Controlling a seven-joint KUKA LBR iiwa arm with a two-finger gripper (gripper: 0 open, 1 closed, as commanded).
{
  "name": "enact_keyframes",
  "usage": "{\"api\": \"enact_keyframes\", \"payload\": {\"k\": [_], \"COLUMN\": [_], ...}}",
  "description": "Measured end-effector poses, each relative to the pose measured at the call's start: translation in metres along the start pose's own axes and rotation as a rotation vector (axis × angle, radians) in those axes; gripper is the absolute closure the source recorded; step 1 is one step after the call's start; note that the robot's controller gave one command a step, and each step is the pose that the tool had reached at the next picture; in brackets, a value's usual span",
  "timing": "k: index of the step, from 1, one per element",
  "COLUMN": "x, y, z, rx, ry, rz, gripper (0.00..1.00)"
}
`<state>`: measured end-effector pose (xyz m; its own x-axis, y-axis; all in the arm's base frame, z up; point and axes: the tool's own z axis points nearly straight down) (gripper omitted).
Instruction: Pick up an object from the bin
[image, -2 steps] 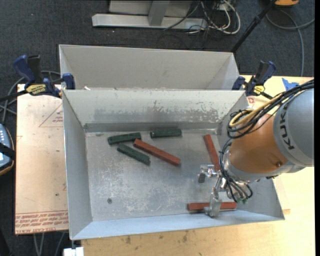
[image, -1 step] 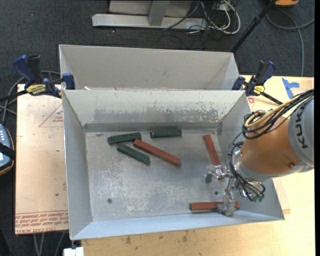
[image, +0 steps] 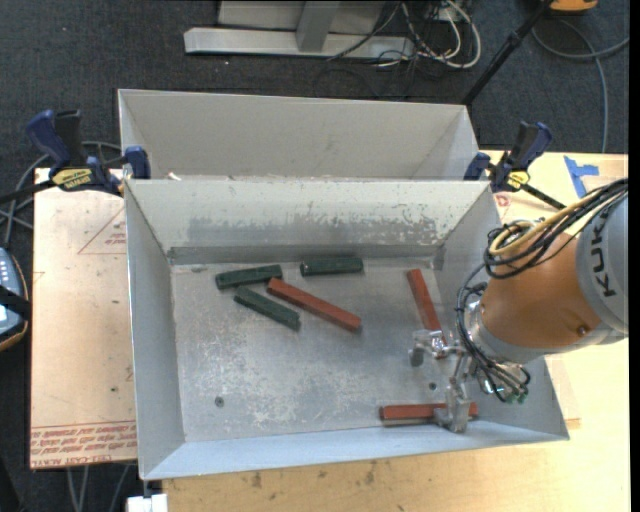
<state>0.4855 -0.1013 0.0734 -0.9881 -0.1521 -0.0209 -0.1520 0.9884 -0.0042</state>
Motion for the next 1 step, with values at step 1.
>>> {"api": "enact_keyframes", "payload": {"k": [1], "x": [-0.0106], "y": [0.0652], "z": [-0.0658], "rx": [-0.007], "ry": [0.012], "rz": [0.057], "gripper": [0.00]}}
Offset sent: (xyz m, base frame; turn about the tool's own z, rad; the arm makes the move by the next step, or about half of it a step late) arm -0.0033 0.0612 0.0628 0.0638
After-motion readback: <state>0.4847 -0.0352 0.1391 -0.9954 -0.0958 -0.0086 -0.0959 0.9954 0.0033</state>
